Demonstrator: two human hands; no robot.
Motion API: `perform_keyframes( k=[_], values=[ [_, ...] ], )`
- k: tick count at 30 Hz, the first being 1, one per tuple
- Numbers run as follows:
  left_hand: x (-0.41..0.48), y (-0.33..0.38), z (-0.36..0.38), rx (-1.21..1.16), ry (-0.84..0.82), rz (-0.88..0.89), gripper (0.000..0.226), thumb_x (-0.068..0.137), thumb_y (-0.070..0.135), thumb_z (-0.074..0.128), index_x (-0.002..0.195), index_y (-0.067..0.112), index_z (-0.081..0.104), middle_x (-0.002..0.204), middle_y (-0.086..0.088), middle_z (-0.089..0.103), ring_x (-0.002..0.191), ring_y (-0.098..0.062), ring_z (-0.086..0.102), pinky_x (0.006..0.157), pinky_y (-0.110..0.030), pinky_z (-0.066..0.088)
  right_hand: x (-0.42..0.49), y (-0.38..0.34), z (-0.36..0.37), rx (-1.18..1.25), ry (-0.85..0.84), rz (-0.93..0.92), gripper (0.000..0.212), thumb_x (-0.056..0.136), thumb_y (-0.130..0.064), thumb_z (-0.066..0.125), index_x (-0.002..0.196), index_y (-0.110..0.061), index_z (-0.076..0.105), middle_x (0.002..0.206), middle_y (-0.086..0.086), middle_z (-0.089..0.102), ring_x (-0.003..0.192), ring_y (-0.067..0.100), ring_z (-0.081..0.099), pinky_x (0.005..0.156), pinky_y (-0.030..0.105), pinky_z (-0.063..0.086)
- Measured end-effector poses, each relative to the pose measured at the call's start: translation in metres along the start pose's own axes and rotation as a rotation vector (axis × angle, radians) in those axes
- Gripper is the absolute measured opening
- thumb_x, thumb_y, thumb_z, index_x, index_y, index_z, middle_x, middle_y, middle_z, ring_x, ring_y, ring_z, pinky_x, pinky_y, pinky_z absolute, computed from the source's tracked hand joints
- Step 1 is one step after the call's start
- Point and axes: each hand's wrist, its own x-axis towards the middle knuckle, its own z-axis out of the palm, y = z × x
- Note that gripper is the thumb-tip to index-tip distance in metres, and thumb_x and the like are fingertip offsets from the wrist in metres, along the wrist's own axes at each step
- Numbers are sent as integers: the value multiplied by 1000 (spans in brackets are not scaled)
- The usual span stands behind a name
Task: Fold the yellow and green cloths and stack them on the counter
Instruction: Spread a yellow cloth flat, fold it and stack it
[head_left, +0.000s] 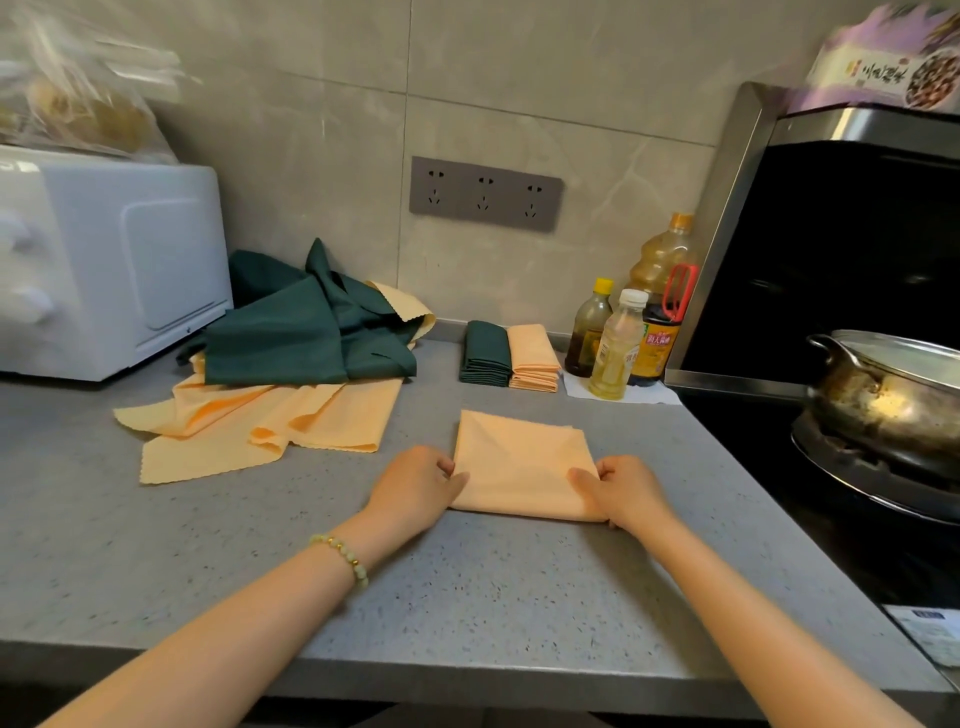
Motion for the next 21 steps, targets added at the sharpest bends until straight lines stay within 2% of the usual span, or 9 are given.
perform_keyframes(
  k=[2,5,10,14,17,19,21],
  values=[
    [-1,2,0,1,8,-25,23,94,33,57,103,14,66,100,-3,66,93,-18,59,81,-28,46,-1,-3,-1,-20,6,11,36,90,-35,58,61,-16,46,61,1,46,56,14,43,54,28,32],
    [-1,4,1,2,6,-52,22,95,31,55,104,14,65,106,-2,65,100,-18,58,82,-28,44,-3,-4,1,-54,24,2,35,91,-34,57,62,-17,45,60,-2,43,56,11,40,51,26,27],
    [-3,1,1,-4,-43,-70,19,94,31,56,90,16,65,101,0,63,100,-17,57,80,-26,40,-8,-4,6,-88,65,-5,26,91,-33,55,73,-15,52,64,-1,46,58,11,42,53,26,30],
    [-7,-1,1,-36,-61,-58,20,94,32,56,97,16,68,102,6,56,107,-15,54,82,-23,36,-11,-1,5,-47,63,-15,22,89,-31,56,74,-16,51,66,-2,48,60,11,44,52,25,31],
    [-8,3,-4,-40,-103,-69,25,95,32,55,92,14,72,96,3,59,94,-14,55,78,-23,37,-13,-2,3,-56,54,-8,21,89,-36,56,82,-17,49,71,-4,49,63,9,45,52,24,31],
    [-7,7,-11,-18,-137,-90,32,95,36,54,91,11,73,97,-6,68,89,-16,59,76,-27,44,-15,-4,1,-112,100,-10,26,91,-42,54,90,-18,46,76,-5,49,67,10,46,53,25,32],
    [-8,15,-20,91,-100,-92,35,95,43,50,102,12,65,104,-7,67,95,-19,61,81,-31,48,-18,-7,-2,-204,235,-67,28,92,-44,51,101,-18,44,88,-5,51,76,11,49,56,25,36]
  ],
)
